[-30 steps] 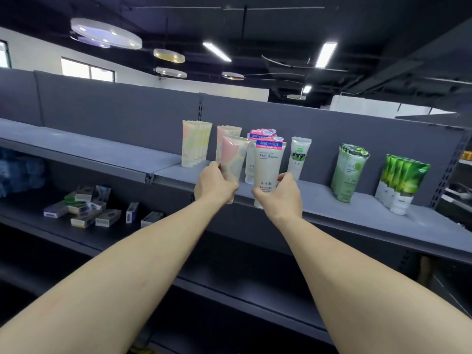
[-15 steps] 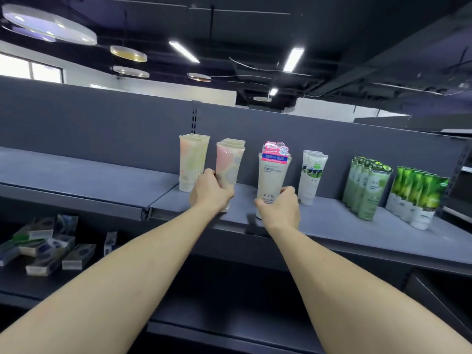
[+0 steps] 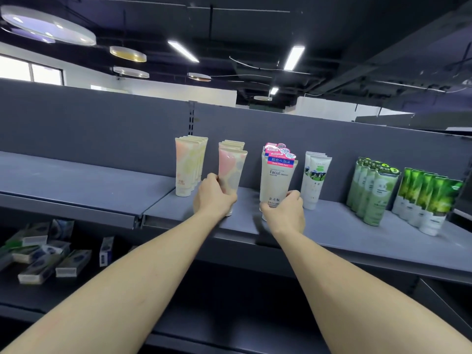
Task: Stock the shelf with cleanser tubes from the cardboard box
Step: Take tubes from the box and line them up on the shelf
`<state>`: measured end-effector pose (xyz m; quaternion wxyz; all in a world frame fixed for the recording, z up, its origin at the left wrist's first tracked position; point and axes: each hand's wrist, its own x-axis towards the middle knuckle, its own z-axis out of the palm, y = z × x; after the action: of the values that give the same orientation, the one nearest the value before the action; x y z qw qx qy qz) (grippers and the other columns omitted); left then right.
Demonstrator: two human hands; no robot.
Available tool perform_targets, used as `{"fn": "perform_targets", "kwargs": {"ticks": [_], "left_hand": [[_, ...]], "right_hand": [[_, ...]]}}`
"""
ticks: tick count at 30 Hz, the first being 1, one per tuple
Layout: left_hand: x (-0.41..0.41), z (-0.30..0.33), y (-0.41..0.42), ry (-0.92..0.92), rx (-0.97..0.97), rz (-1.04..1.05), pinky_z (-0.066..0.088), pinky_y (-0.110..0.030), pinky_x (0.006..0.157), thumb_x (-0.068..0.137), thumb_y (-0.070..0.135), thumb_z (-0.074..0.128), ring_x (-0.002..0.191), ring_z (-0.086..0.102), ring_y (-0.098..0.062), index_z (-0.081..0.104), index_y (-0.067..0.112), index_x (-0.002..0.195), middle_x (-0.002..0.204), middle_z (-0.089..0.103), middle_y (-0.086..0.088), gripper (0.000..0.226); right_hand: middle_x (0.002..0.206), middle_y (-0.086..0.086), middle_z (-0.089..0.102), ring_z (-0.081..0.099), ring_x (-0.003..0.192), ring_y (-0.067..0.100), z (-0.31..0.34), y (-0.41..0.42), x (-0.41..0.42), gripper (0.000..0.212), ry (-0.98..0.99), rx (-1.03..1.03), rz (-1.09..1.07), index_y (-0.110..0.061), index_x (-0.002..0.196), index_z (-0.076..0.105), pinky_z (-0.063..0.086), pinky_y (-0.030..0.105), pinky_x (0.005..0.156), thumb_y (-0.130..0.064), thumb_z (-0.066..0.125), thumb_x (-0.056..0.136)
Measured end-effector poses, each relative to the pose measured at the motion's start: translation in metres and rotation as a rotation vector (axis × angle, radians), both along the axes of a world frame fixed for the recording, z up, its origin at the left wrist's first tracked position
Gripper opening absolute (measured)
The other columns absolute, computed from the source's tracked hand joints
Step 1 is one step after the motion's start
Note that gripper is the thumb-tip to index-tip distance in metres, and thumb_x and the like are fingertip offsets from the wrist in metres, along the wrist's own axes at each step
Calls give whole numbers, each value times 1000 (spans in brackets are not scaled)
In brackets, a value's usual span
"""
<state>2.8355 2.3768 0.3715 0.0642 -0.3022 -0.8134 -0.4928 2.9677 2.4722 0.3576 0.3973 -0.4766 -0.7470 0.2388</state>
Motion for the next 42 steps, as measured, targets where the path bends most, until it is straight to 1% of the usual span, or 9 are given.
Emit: {"fn": "perform_targets", "kwargs": {"ticks": [5,10,15,17,19,23,26,32,42], "left_hand": [[6,3,-10,-1,5,27,51,-36,78,78,34,69,100,60,-22,54,17,113,108,61,4,42],[15,3,-22,5,37,62,50,-34,75,79,31,70,96,60,-22,53,16,112,105,62,3,39],[16,-7,-33,27,74,60,46,-32,71,79,34,74,94,59,-20,52,18,111,107,61,4,42],[9,-5,-31,38,70,44,47,-33,72,80,35,73,96,60,-20,52,18,112,109,61,4,43],[-1,-4,-26,49,56,22,48,-32,72,80,35,73,96,60,-20,52,17,112,108,61,3,42],[-23,-5,-9,33,35,-32,51,-35,76,78,31,71,98,61,-22,52,15,112,110,62,0,42],[-37,-6,7,35,18,-73,51,-37,78,75,30,72,99,60,-23,52,15,109,108,62,0,42],[-59,-6,33,45,6,-88,41,-31,69,82,31,68,100,60,-24,51,14,110,112,60,-2,37],[-73,-8,40,104,-60,-151,45,-36,80,80,34,69,108,58,-27,49,13,117,118,58,-3,47]], "right_hand": [[118,3,50,58,104,25,-1,-9,8,66,73,45,-14,-16,120,39,54,44,81,-48,78,77],[93,2,65,57,81,24,1,-34,13,23,142,146,9,-17,97,52,44,33,68,-39,57,94],[84,-3,67,57,79,18,1,-60,-15,18,106,206,199,-21,90,65,42,28,63,-32,52,96],[90,-4,69,60,84,17,3,-63,-24,19,107,215,241,-23,97,68,45,28,66,-29,51,96],[106,-1,70,62,98,20,4,-60,-34,26,78,171,283,-21,115,67,50,31,80,-26,49,98],[135,10,58,53,123,30,6,-43,-55,42,-48,58,279,-13,141,49,42,36,100,-24,42,101],[135,12,58,53,123,31,3,-32,-68,41,-64,5,229,-11,138,50,43,37,100,-21,41,100],[132,5,62,56,120,25,-3,-15,-87,38,-27,-7,161,-15,132,58,45,33,98,-17,45,97],[132,6,61,55,121,27,-1,-3,-109,39,-31,-21,78,-15,133,56,43,31,95,-16,43,96]]}}
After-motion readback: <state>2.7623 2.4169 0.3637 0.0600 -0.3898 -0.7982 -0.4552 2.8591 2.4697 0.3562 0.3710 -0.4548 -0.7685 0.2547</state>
